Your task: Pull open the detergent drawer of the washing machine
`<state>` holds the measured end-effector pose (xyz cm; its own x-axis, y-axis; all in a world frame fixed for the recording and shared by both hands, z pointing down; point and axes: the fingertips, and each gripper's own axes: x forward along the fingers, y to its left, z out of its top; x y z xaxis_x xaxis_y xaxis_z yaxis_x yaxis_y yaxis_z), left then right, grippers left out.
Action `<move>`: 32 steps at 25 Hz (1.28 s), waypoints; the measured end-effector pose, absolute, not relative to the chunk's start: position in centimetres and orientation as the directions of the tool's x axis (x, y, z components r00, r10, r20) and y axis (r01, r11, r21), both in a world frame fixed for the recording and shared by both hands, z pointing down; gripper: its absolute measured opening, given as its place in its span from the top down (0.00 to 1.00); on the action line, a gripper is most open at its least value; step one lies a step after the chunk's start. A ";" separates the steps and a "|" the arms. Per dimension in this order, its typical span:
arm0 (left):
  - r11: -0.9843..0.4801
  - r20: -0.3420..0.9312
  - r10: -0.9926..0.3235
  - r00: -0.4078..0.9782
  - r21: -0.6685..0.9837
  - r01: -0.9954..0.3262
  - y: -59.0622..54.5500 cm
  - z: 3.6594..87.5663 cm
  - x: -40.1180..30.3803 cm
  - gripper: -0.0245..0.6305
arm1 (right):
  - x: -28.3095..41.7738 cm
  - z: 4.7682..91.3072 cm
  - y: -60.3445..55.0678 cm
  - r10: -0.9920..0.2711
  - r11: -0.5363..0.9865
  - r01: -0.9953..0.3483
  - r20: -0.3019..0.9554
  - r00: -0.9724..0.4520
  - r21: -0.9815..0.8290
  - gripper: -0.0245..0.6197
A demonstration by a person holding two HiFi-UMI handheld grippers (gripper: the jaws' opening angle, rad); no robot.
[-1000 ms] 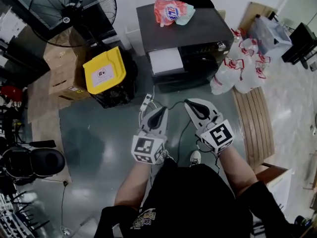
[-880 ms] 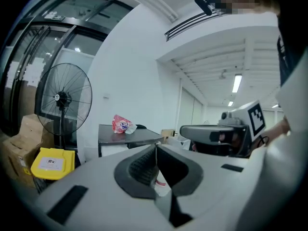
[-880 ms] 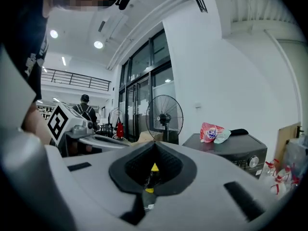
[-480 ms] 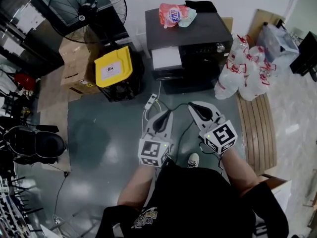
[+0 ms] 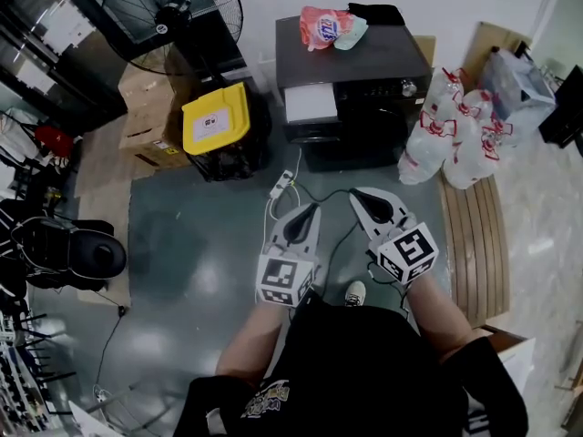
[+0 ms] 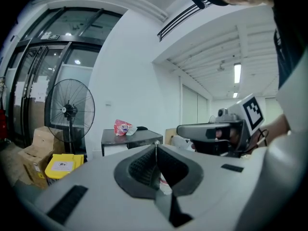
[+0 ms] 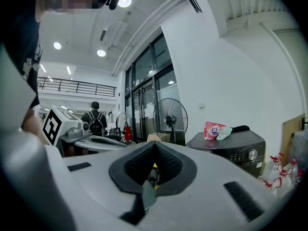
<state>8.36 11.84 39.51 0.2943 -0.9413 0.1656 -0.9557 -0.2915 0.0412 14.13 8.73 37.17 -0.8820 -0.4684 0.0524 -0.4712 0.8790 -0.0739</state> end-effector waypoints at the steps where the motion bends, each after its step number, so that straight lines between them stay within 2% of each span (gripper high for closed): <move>1: -0.290 0.167 -0.941 0.293 0.040 -0.956 11.8 39.5 8.4 0.95 | 14.2 37.1 8.7 -0.467 0.880 -0.470 0.051 -0.883 -0.075 0.95; 32: -0.287 0.160 -0.944 0.288 0.027 -0.957 10.6 40.0 9.3 0.95 | 15.0 38.2 7.4 -0.460 0.883 -0.463 0.051 -0.887 -0.080 0.95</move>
